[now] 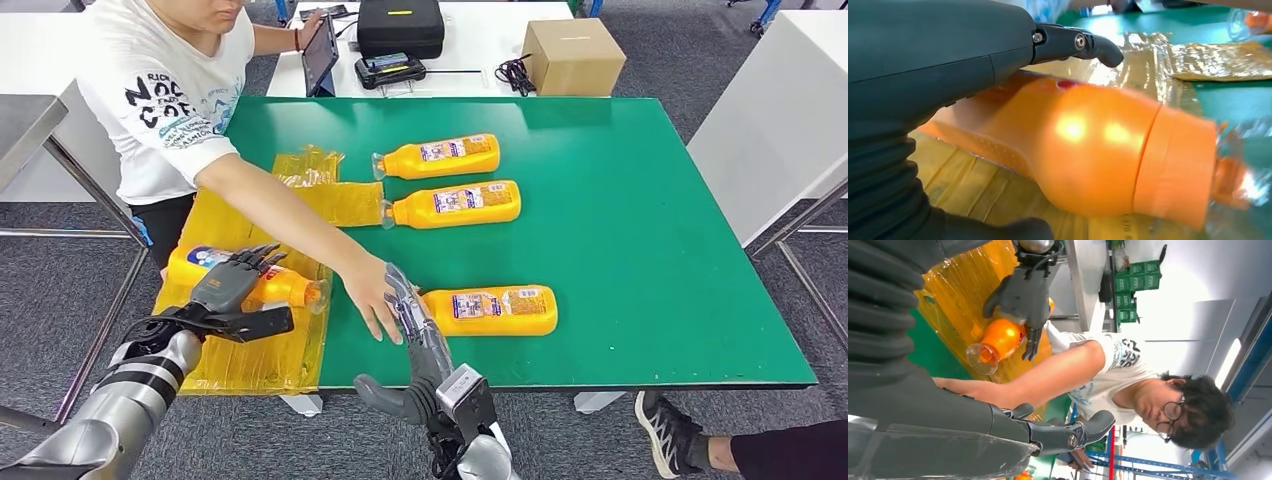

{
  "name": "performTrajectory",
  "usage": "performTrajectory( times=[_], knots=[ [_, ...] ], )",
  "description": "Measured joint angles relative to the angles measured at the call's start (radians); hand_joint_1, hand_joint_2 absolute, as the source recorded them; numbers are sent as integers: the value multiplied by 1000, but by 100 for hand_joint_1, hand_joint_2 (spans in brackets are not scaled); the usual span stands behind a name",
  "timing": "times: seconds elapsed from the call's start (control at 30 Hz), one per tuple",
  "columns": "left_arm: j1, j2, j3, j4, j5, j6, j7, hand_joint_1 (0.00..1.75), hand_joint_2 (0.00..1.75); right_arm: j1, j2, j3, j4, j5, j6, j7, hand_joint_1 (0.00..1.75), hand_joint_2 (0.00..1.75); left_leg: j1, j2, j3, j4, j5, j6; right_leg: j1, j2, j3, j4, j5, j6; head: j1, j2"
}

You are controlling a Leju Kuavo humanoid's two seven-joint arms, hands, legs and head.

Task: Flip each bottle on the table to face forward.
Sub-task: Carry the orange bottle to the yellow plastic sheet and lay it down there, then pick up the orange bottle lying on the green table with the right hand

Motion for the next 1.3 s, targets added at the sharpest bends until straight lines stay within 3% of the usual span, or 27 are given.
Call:
performTrajectory(
  times=[0.13, 0.53, 0.8, 1.3],
  knots=[
    [-6, 14, 0, 0, 68, -76, -19, 0, 0, 0, 3, -6, 8, -10, -5, 6, 0, 175, 0, 0, 4, 0, 0, 0, 0, 0, 4, 0, -1, 0, 0, 0],
    [-5, 41, -10, -4, 117, -127, -28, 0, 0, 1, 10, -25, 22, -16, -11, 8, 0, 175, 0, 0, 8, 0, 1, -1, 0, 0, 8, 0, 0, -1, 0, 0],
    [17, 62, -14, -60, 260, -207, -55, 0, 0, 1, 13, -32, 34, -20, -13, 10, 0, 175, 0, 0, 8, 0, 2, -2, 0, 0, 7, 0, 0, -1, 0, 0],
    [103, 61, -15, -198, 457, -195, -122, 0, 0, -2, 14, -32, 64, -23, -14, 14, 0, 175, 0, 0, -1, 0, 2, -2, 0, 0, -2, 0, 0, 0, 0, 0]
  ],
)
